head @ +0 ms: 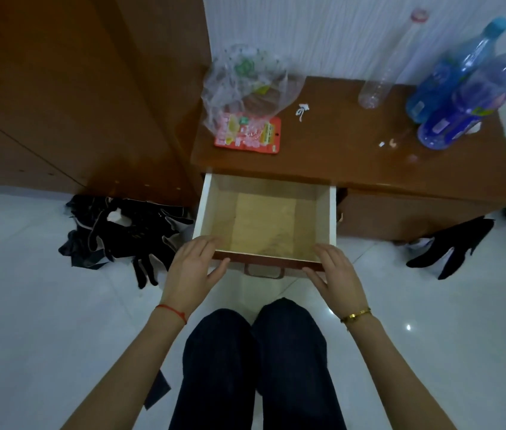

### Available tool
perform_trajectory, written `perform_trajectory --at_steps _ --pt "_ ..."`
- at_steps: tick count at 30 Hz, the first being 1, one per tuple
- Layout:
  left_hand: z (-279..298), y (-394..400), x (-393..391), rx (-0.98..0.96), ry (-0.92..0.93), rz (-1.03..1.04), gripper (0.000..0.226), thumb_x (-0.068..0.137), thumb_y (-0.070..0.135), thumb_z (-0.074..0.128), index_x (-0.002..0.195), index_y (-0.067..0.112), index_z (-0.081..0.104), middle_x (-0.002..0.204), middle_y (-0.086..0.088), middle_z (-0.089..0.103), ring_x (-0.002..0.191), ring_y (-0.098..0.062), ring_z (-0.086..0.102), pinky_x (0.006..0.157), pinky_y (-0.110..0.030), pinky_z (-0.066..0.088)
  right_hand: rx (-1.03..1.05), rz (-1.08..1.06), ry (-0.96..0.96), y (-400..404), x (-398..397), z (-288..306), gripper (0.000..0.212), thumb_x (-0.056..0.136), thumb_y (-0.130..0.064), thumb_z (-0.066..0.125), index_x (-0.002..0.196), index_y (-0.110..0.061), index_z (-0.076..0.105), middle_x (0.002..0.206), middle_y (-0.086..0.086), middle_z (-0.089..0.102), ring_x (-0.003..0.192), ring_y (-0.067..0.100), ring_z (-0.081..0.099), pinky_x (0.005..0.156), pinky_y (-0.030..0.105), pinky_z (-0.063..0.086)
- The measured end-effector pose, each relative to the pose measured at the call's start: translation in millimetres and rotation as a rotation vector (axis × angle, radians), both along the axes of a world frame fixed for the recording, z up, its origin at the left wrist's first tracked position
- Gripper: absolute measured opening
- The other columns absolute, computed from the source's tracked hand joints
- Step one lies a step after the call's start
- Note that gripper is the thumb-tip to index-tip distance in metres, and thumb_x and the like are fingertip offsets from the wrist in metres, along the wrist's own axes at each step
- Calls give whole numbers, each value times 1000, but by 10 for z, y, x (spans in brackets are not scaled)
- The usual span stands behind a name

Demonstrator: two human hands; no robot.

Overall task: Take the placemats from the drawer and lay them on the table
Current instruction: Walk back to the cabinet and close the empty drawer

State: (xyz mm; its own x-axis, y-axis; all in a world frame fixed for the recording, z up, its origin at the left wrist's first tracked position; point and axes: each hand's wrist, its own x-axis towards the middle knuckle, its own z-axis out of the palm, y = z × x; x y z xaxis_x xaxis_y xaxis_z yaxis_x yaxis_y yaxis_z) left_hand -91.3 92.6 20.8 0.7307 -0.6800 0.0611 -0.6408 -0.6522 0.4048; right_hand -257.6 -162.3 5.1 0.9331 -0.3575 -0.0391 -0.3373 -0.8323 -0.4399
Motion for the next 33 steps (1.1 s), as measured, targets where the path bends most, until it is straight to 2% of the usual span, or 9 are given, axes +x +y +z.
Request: perform_trajectory --at_steps 3,6,11,16,20,23,28,33 --pt "-589 2 16 -11 -52 -44 43 91 43 53 119 11 61 116 -2 64 111 -20 58 100 -33 41 -30 16 -50 7 -45 -532 55 94 -51 39 126 -9 53 127 5 56 119 20 50 104 33 39" --pt "-1020 38 -5 -72 -163 -74 40 91 39 58 119 11 61 116 -3 64 110 -21 57 100 -37 41 -151 36 -168 -5 -63 -924 48 95 -46 42 119 -7 58 120 6 61 114 22 54 100 37 43" --pt "-1217 36 49 -182 -321 -56 32 94 31 57 118 11 62 115 -4 64 110 -22 58 101 -37 41 -334 33 -357 -59 -42 -1138 39 94 -36 53 113 -3 62 113 9 65 111 24 55 100 37 43" --pt "-1385 -55 160 -244 -351 -54 35 95 31 54 124 11 60 122 -3 63 118 -19 54 107 -35 37 -409 23 -453 -147 87 -1288 41 95 -34 55 124 -5 59 126 8 60 123 24 50 107 37 38" --pt "-1462 -224 310 -261 -346 -18 41 95 31 52 130 10 55 132 -5 58 127 -18 50 109 -41 37 -432 -27 -475 -246 277 -1329 52 95 -38 52 136 -7 47 142 6 46 138 21 35 114 40 30" --pt "-1460 -384 474 -233 -333 18 46 98 36 47 138 12 47 140 -4 51 134 -17 42 113 -40 32 -433 -55 -479 -353 472 -1288 60 94 -39 52 142 -6 39 149 7 38 143 22 25 116 43 24" --pt "-1305 -690 821 -209 -371 47 63 92 35 54 146 11 33 152 -7 36 144 -19 24 118 -40 24 -433 -131 -433 -574 812 -1154 74 90 -39 58 147 -4 26 156 10 23 146 23 11 119 44 14" --pt "-1166 -929 1172 -107 -408 54 79 89 36 61 151 11 18 158 -8 19 148 -21 9 121 -40 13 -483 -138 -352 -793 1123 -1013 84 87 -47 56 149 -6 18 157 10 17 147 24 6 119 43 10"
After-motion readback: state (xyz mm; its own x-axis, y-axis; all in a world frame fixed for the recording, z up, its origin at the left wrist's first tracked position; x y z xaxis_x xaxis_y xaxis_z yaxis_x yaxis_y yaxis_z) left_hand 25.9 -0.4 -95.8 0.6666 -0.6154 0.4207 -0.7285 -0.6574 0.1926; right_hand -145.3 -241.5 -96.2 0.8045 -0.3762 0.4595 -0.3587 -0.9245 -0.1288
